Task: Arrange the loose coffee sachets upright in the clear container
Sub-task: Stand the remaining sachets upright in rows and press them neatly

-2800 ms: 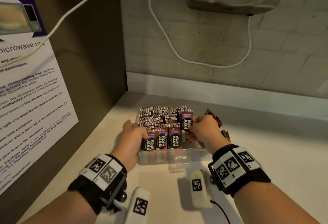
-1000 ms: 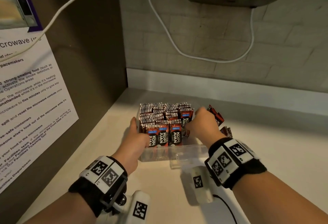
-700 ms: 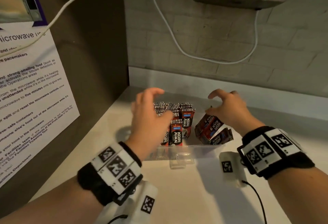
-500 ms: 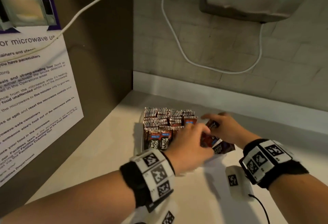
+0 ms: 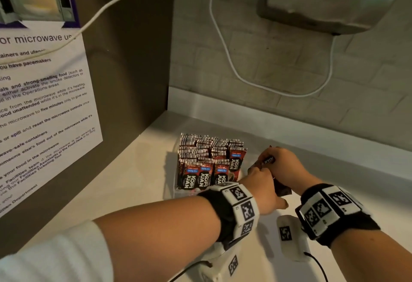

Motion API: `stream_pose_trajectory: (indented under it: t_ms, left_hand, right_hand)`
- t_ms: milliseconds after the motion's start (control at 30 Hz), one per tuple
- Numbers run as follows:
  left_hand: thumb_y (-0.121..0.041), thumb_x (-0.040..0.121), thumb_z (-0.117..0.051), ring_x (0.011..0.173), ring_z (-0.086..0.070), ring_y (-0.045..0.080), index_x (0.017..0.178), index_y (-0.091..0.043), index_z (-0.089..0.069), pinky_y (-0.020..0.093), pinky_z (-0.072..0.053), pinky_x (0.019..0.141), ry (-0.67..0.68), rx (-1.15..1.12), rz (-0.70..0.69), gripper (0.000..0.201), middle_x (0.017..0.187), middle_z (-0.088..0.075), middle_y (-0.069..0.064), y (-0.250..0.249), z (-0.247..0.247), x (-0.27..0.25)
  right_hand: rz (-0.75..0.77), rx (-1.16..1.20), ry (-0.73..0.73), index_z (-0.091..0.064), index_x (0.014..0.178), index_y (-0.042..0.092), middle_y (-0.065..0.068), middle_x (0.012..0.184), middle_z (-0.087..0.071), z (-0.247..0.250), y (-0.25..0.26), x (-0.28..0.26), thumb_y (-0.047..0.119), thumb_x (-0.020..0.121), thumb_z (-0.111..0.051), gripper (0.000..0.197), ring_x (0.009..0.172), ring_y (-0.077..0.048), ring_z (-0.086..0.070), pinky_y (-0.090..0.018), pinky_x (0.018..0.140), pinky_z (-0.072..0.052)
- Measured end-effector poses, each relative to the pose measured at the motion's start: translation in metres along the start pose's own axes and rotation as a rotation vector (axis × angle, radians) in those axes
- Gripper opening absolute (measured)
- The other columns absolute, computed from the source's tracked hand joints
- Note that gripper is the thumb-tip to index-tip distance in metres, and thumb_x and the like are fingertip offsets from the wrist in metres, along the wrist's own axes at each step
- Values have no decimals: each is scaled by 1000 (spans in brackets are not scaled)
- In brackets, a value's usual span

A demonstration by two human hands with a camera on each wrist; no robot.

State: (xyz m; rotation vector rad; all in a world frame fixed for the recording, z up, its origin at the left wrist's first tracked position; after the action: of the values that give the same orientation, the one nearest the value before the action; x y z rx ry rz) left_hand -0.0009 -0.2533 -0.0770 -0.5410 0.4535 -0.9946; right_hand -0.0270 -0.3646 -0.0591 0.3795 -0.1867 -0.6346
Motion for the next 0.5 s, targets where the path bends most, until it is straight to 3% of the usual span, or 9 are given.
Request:
stream_pose_trajectory:
  t_ms: [167,300,500]
  left_hand:
    - [-45,80,-73,111,-57,27,131,-9,-40,36,-46,83,-95,35,20,71,134,-43,11,-7,-6,7]
    - [-36,88,-65,99,-63,30,119,-7,-49,32,-45,69,-205,55,-35,46,116,-61,11,-9,-9,6]
    - [-26,97,-49,90,-62,29,111,-9,-55,28,-37,64,-264,-26,-124,22,104,-64,11,-3,-3,5]
  right_hand:
    - [9,50,-98,-69,90,11,-6,96,-59,8,-1,-3,-2,80,-59,19,87,-23,-56,-26,71,-40]
    - [29,57,-195,-68,90,11,-7,97,-55,19,-3,-6,-8,81,-53,26,85,-23,-52,-26,69,-38]
    - [-5,264,-394,-63,87,17,-11,103,-57,48,-8,-13,-7,84,-51,27,88,-24,-54,-25,66,-41]
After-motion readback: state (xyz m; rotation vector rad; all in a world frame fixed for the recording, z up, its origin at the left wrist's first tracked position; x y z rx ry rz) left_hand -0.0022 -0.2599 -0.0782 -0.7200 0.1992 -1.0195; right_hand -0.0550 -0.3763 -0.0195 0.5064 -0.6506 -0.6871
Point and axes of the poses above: each hand's wrist, its own x-axis towards the middle knuckle, its own z-axis out of the back of the hand, y = z × x, the point moved 1 cm from there along x, towards the middle knuckle
